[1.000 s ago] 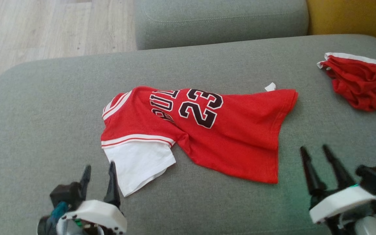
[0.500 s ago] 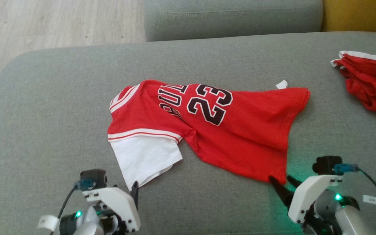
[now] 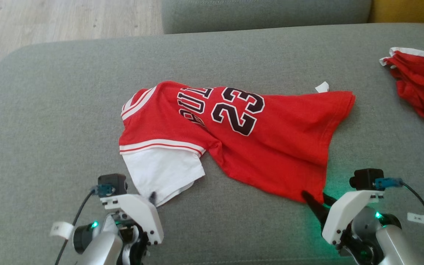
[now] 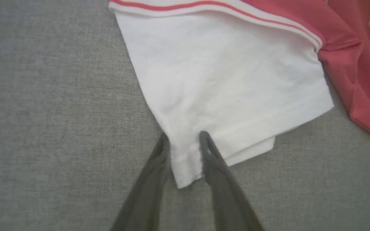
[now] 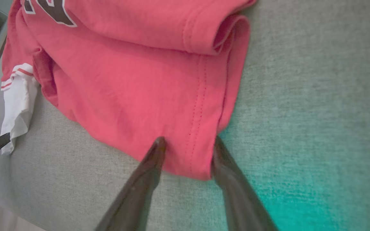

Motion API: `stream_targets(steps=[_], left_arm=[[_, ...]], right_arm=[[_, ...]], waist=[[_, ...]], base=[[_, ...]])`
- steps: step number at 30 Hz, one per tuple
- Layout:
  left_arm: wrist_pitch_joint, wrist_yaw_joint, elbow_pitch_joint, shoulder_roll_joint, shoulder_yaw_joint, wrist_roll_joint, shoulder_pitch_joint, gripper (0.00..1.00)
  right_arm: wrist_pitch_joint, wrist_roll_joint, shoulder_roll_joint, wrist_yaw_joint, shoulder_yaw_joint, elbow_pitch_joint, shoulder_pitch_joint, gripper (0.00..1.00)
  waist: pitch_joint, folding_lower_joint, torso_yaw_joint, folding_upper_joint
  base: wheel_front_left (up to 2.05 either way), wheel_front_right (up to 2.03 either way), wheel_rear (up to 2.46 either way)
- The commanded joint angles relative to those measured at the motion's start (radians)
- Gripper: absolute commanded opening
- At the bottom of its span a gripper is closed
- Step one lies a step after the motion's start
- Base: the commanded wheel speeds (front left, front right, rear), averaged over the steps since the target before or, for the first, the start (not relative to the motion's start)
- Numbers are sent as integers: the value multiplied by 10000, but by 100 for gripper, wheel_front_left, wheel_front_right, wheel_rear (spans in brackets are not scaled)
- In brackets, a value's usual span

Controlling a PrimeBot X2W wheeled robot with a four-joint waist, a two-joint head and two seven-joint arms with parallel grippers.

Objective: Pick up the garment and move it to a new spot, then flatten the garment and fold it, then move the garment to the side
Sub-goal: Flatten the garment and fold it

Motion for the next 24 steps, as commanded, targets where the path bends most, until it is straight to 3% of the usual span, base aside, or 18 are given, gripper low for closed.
stream_targets(steps=[1, 2, 3, 12, 19, 24], left_arm=[[68, -78, -53, -64, 223, -103, -322, 4], [50, -90, -26, -81, 208, -115, -352, 0], [28, -105, -1, -92, 196, -125, -370, 0], [-493, -121, -312, 129, 370, -186, -237, 0], [-783, -253, -1720, 569, 414, 14, -450, 0], [-405, -520, -2454, 746, 557, -7, -1896, 0]], right_arm=[[5, 81, 60, -7, 395, -19, -201, 55], [-39, 148, 48, -7, 452, -31, -217, 32], [-128, 220, 37, -7, 495, -47, -226, 0], [-1451, 412, -188, -7, 547, -249, -306, 0], [-2167, 854, -495, -7, 252, -1896, -571, 0], [-2379, 1830, -943, -7, -129, -2836, -1871, 0]], waist=[[29, 0, 0, 0], [45, 0, 5, 0], [39, 0, 13, 0], [-428, 0, 54, 0], [-342, 0, -31, 0], [459, 0, -138, 0]], base=[[0, 0, 0], [0, 0, 0], [0, 0, 0], [0, 0, 0], [0, 0, 0], [0, 0, 0]])
